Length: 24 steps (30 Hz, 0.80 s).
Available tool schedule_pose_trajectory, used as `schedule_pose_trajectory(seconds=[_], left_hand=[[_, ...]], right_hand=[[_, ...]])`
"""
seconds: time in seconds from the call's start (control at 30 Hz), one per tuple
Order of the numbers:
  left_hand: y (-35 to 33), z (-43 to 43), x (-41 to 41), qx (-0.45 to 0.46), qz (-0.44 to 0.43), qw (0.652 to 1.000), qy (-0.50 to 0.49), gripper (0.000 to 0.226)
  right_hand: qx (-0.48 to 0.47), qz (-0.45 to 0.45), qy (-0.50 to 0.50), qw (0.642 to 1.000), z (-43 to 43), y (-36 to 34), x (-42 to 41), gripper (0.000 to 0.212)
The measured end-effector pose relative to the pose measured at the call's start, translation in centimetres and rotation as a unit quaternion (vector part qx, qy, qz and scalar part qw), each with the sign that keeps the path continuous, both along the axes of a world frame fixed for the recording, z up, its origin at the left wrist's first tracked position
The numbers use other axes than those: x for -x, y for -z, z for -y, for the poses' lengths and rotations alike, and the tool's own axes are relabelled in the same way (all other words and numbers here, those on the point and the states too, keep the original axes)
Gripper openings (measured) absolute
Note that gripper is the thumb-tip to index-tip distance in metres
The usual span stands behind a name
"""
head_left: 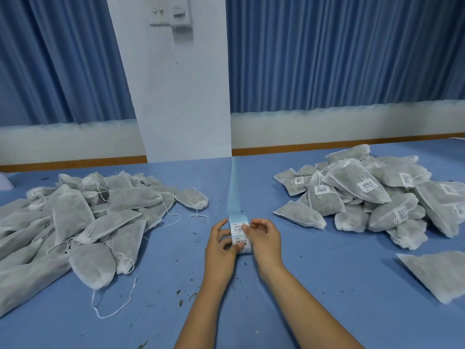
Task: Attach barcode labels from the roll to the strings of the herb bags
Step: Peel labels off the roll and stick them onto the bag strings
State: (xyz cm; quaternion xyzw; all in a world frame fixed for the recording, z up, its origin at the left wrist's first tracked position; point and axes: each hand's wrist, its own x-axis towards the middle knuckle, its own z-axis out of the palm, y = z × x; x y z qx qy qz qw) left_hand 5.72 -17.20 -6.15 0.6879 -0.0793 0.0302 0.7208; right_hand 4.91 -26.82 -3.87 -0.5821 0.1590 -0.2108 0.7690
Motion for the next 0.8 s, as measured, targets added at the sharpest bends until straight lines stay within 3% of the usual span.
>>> schedule_pose_trajectory(seconds=[0.1,0.23,0.37,0.5,0.6,0.7,0.8], left_hand=[[0.1,-0.3,-0.5,-0.016,0.007,1.0,0.012,0.054],[-0.3,-1.0,-1.7,-0.042,-0.026,0.998,-0.036,0.026],[-0.5,-2.5,-3.9,-0.132,-0.027,0.982,-0.131,0.03],[-0.4,-3.6,-6.6,-0.24,0.001,0.961,-0.136,0.036],[0.0,-4.1,-8.4,-0.345,0.021,0.929,-0.131,0.036],[0.3,-4.5,-9.9,-0.466,0.01,0.875,-0.13,0.037],[0.6,-4.6,-11.2,-0.533,0.01,0.838,-0.115,0.039]], right_hand=[[-0.009,0.005,0.0,1.0,0.3,0.6,0.0,0.018],[0.013,0.007,-0.005,1.0,0.3,1.1,0.0,0.018],[0.017,0.01,-0.007,1.0,0.3,1.1,-0.3,0.018],[0.035,0.025,-0.021,0.999,0.2,1.2,-0.7,0.017],[0.036,0.032,-0.029,0.998,0.2,1.3,-1.1,0.017],[0.038,0.031,-0.033,0.998,0.3,1.5,-1.6,0.019],[0.037,0.025,-0.034,0.998,0.4,1.8,-1.9,0.02]])
